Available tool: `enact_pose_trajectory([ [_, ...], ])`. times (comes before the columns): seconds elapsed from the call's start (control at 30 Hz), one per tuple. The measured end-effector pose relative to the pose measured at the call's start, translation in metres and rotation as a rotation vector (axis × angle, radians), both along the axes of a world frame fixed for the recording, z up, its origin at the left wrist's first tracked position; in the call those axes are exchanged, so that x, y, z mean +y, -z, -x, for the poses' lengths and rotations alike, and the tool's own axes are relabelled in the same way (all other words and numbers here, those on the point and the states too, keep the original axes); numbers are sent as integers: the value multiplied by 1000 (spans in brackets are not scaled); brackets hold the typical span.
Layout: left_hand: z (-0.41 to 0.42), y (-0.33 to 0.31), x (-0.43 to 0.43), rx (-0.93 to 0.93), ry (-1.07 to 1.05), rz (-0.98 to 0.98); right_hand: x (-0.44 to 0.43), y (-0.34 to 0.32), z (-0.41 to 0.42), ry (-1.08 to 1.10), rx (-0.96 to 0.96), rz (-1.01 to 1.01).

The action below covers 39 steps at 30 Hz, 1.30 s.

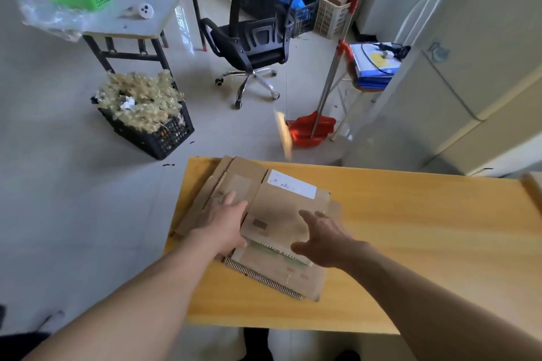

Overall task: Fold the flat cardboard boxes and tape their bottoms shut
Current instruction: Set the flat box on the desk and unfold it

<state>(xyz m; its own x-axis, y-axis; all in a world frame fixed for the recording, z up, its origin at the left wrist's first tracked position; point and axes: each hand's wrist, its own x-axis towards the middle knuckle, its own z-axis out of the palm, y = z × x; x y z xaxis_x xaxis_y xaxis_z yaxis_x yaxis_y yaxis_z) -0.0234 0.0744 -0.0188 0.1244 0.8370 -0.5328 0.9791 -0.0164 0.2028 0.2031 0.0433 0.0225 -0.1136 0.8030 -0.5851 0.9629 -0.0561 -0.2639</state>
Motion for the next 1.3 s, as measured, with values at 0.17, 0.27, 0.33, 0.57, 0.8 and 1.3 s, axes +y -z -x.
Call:
enact_pose_trajectory([
  [0.17,11,6,-2,35,2,9,-4,13,10,30,9,34],
  [0.27,19,13,-2,48,-25,13,-6,21,11,57,20,49],
  [0.33,21,16,-4,33,-32,-5,-8,26,10,86,54,72],
  [0.57,19,20,-10,13,-40,-113,-13,44,6,150,152,80],
  [0.8,8,4,-3,-26,-113,-186,-14,43,-18,362,169,-46],
  [1.3,-141,-71,17,-348,-141,-361,-20,-37,-147,644,350,-548],
])
